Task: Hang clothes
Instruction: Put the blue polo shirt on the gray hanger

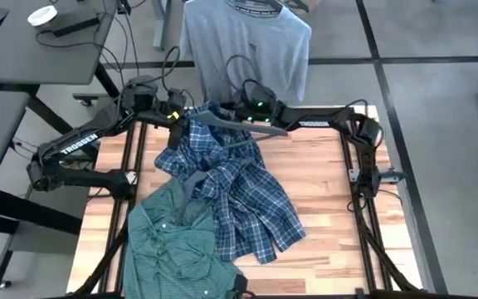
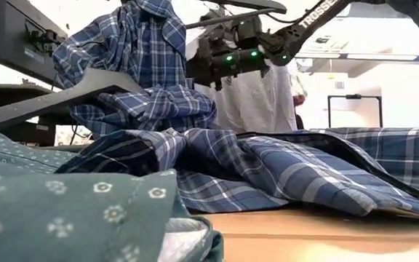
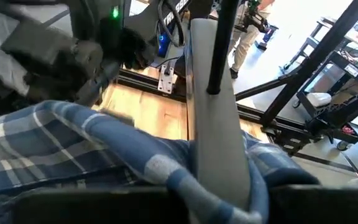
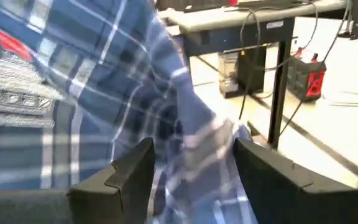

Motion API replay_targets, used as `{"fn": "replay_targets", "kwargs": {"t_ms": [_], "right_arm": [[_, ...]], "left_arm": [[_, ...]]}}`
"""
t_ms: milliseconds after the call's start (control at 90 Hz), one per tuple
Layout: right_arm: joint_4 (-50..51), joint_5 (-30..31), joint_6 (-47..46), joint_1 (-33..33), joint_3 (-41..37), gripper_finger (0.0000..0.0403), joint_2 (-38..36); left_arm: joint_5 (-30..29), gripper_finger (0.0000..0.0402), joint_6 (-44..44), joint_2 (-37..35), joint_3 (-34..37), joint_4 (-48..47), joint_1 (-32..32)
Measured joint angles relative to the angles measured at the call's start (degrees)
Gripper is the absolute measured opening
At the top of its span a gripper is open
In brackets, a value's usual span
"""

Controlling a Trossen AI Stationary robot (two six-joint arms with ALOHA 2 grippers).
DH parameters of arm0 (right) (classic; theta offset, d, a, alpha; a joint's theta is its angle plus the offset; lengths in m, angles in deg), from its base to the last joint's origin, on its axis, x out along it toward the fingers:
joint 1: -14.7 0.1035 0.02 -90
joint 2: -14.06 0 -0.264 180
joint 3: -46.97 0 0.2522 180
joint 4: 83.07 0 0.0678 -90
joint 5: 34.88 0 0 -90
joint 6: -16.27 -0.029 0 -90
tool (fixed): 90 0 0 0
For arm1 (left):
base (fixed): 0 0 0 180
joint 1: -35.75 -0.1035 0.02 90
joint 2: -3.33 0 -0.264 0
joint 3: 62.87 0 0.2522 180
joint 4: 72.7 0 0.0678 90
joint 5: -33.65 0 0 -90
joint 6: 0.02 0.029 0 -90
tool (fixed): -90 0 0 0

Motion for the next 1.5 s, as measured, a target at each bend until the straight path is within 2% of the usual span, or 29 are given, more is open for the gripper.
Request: {"fn": "replay_targets", "kwargs": {"t_ms": [144, 233, 322, 433, 478, 578, 789, 1089, 1278, 1411, 1500], "right_arm": [[0.2, 0.1, -3.5, 0.9, 3.7, 0.0203, 4.7], [1.5, 0.1, -2.8, 0.4, 5.9, 0.0183, 4.6], [6.8, 0.1, 0.4, -1.0, 7.3, 0.0131, 4.4], [13.0, -0.3, 4.8, -4.1, 8.3, 0.0031, 4.3], [14.0, -1.2, 5.9, -5.5, 8.7, 0.0014, 4.1], [18.3, -4.2, 7.2, -8.8, 9.2, 0.0004, 3.0], [26.7, -4.8, 16.2, -13.0, 9.2, 0.0001, 0.0], [30.5, -4.5, 19.3, -14.5, 9.2, 0.0000, -0.6], [31.1, -4.2, 21.5, -14.5, 9.2, 0.0000, -0.6], [31.2, -4.0, 21.7, -14.6, 9.2, 0.0000, -0.6], [31.4, -3.7, 21.9, -14.6, 9.2, 0.0000, -0.6]], "left_arm": [[0.0, 0.0027, -0.1, 0.0, 0.0, -0.1, 0.2], [0.1, 0.0027, -0.1, 0.0, 0.0, -0.6, 0.2], [0.1, 0.0027, -0.5, 0.0, 0.0, -1.0, 0.2], [-0.6, 0.0027, -1.4, -0.2, 0.0, -4.3, 0.2], [-1.0, 0.0027, -1.6, -0.2, 0.0, -6.1, 0.2], [-4.8, 0.0027, -1.4, -0.2, 0.0, -11.8, 0.2], [-15.3, 0.0027, 0.1, -0.2, 0.0, -20.3, -1.0], [-27.4, 0.0027, -0.7, -0.9, 0.0, -21.1, -2.6], [-38.3, 0.0027, -1.1, -2.1, 0.0, -22.5, -3.1], [-39.9, 0.0027, -1.1, -2.2, 0.0, -23.1, -3.5], [-40.4, 0.0027, -0.4, -2.5, 0.0, -20.2, -3.2]]}}
